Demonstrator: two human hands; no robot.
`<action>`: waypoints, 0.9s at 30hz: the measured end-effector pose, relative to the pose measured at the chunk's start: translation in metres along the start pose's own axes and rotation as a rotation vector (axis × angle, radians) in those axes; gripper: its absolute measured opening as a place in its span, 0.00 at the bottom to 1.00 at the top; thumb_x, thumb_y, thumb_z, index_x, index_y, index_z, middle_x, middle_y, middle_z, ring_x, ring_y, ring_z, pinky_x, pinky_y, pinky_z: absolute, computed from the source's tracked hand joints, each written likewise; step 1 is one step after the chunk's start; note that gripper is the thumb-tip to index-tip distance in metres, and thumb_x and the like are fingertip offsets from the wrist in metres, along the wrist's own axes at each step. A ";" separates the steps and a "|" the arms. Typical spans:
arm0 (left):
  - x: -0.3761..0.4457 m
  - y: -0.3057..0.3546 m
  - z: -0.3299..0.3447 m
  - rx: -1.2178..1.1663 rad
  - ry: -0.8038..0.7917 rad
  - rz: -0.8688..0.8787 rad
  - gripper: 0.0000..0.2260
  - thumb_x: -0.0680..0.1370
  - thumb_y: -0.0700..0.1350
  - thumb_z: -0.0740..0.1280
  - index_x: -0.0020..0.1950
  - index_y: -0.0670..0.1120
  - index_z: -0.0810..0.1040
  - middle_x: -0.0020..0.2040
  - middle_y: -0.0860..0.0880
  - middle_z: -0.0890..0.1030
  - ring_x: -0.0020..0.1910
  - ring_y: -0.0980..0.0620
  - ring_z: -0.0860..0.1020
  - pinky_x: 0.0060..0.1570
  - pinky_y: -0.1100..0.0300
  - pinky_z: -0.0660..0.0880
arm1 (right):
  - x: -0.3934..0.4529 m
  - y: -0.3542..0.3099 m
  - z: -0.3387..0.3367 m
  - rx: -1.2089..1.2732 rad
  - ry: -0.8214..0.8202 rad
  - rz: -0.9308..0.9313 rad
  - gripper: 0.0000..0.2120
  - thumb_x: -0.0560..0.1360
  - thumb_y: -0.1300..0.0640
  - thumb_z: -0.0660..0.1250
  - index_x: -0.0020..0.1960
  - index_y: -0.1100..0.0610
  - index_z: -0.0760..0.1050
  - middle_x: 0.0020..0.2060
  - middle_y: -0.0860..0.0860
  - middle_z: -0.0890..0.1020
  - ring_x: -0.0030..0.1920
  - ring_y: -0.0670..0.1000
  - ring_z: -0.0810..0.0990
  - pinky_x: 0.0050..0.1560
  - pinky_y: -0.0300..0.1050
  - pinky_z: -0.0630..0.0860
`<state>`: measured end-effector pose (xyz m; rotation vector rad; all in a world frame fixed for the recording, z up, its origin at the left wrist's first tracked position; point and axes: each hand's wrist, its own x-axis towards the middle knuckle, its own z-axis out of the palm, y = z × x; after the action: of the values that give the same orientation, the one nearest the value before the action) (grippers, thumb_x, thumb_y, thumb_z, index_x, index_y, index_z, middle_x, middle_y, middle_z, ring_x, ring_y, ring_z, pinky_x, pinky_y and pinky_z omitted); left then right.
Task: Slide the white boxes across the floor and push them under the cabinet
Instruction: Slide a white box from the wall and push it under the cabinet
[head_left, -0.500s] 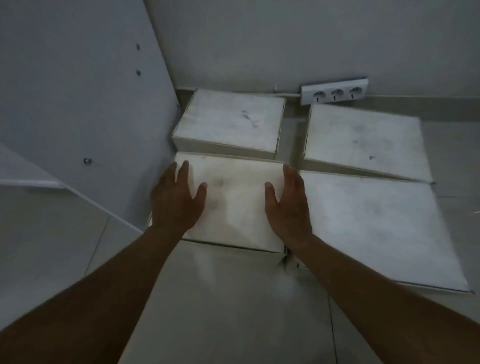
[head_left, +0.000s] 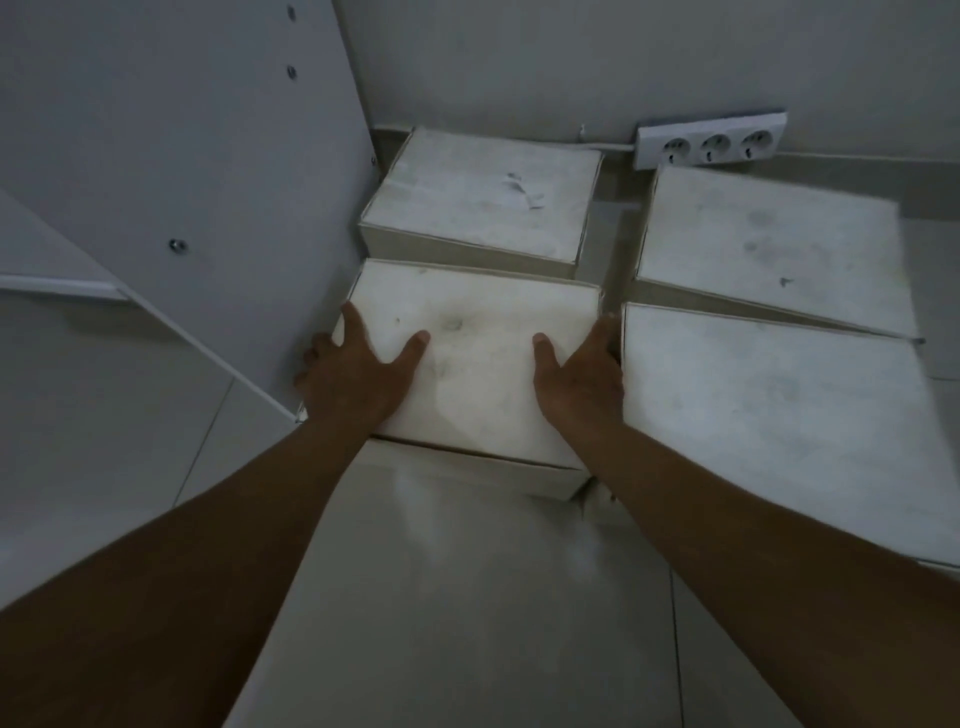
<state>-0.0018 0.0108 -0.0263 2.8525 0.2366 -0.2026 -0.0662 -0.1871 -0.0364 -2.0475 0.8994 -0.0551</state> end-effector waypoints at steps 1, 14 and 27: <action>-0.004 -0.001 0.000 -0.007 -0.004 -0.006 0.45 0.71 0.75 0.54 0.79 0.51 0.48 0.71 0.34 0.64 0.69 0.35 0.65 0.66 0.41 0.61 | -0.001 0.000 -0.001 0.004 -0.019 0.003 0.40 0.78 0.39 0.59 0.79 0.51 0.40 0.75 0.58 0.61 0.72 0.60 0.65 0.69 0.52 0.63; -0.066 0.019 -0.093 0.040 0.123 -0.059 0.43 0.72 0.75 0.52 0.79 0.50 0.52 0.70 0.35 0.64 0.69 0.35 0.64 0.68 0.41 0.59 | -0.039 -0.057 -0.073 -0.029 -0.041 -0.043 0.37 0.79 0.38 0.59 0.79 0.49 0.46 0.71 0.58 0.68 0.68 0.61 0.70 0.65 0.54 0.67; -0.119 0.011 -0.153 -0.003 0.121 -0.122 0.43 0.71 0.75 0.52 0.79 0.51 0.52 0.74 0.36 0.62 0.72 0.36 0.61 0.70 0.41 0.57 | -0.086 -0.100 -0.116 -0.219 0.080 -0.155 0.34 0.77 0.36 0.59 0.77 0.49 0.55 0.63 0.58 0.76 0.61 0.63 0.75 0.58 0.55 0.70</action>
<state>-0.0984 0.0257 0.1415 2.8528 0.4349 -0.0531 -0.1129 -0.1801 0.1325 -2.3312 0.8234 -0.1289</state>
